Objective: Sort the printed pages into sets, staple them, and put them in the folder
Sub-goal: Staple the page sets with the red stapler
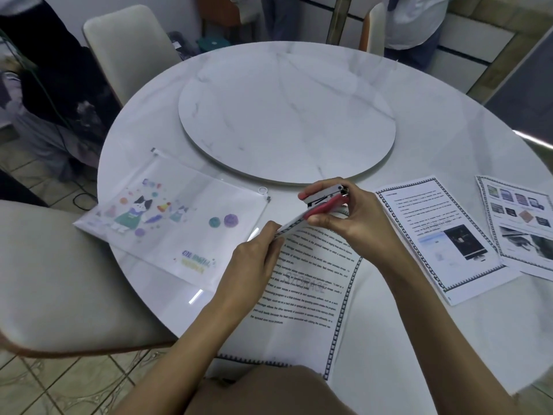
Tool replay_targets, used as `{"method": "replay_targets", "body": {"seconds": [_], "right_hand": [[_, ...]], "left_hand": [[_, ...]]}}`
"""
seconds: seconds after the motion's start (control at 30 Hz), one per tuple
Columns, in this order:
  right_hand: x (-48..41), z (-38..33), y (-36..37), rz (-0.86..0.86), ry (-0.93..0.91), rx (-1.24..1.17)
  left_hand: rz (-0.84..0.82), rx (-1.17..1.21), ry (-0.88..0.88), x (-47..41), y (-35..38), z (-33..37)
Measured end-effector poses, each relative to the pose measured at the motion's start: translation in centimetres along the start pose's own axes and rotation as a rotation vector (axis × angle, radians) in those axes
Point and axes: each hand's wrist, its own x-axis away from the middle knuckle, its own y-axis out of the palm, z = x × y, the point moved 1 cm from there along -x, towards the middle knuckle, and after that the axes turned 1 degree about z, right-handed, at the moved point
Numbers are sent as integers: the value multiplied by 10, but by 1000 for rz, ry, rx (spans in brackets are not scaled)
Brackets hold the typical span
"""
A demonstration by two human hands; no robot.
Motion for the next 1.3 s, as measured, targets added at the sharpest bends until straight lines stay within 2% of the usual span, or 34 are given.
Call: {"method": "replay_targets", "body": {"seconds": [0.57, 0.7, 0.8, 0.87, 0.97, 1.03, 1.1, 1.2, 1.3], "right_hand": [[-2, 19, 11, 140, -109, 52], [-11, 21, 6, 64, -71, 85], [-17, 27, 3, -34, 30, 7], [-19, 30, 0, 30, 24, -40], [-18, 34, -8, 275, -74, -126], [-17, 40, -17, 361, -82, -169], [-15, 51, -25, 371, -10, -105], [-6, 76, -29, 284, 97, 135], [7, 103, -30, 173, 95, 373]], "left_hand": [[-39, 36, -5, -3, 11, -13], [-22, 84, -31, -7, 16, -13], [-37, 104, -69, -7, 23, -20], [-50, 125, -92, -7, 31, -27], [-29, 145, -163, -7, 41, -36], [-19, 136, -219, -8, 48, -42], [-33, 123, -281, -10, 58, -50], [-62, 101, -346, -12, 70, -59], [-63, 104, -402, -12, 76, -59]]}}
